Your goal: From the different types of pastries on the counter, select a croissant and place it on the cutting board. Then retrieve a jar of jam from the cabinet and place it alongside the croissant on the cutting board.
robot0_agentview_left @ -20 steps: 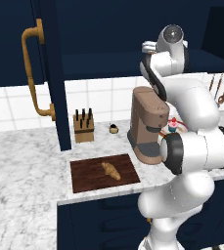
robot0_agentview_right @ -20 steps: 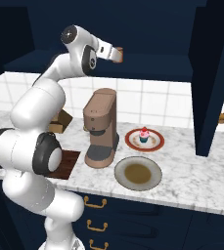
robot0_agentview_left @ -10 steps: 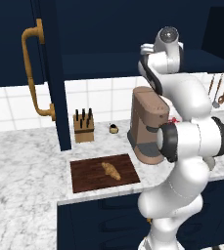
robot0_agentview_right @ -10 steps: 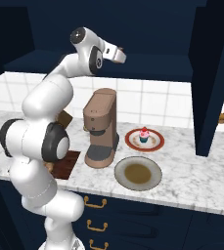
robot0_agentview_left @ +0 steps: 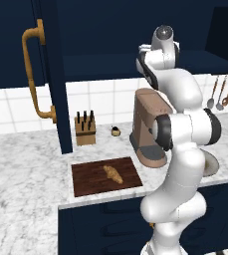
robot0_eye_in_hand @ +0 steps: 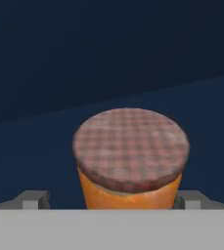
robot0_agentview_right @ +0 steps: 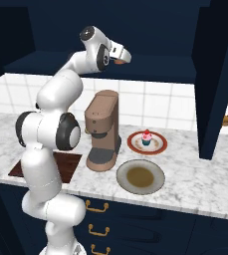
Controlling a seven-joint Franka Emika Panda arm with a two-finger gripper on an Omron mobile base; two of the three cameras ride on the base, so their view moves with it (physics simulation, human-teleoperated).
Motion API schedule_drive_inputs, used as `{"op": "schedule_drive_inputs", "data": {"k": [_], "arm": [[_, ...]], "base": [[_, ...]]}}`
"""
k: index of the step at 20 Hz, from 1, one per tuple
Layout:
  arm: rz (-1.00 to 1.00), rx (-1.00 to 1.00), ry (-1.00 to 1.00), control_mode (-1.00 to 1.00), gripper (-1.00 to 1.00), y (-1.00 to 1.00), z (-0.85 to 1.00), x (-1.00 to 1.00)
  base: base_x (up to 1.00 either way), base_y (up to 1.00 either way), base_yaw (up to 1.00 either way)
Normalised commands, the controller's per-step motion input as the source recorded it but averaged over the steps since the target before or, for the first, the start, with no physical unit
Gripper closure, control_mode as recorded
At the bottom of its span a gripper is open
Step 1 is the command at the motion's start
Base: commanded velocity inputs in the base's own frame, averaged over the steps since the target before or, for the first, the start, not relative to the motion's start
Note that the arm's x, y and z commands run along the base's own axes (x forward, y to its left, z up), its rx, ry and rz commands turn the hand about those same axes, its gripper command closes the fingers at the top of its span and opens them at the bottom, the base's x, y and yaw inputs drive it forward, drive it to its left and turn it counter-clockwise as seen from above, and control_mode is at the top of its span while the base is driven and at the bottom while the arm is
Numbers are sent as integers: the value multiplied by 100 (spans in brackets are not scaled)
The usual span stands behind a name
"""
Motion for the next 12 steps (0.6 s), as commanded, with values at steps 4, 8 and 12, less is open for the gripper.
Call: {"op": "schedule_drive_inputs", "data": {"k": [4, 8, 12], "arm": [[0, 0, 4, -100, -100, -8, 0, 42], [0, 0, 2, -100, -100, -6, 0, 31], [1, 0, 5, -100, 100, -7, -2, 22]], "base": [[0, 0, 0], [0, 0, 0], [0, 0, 0]]}}
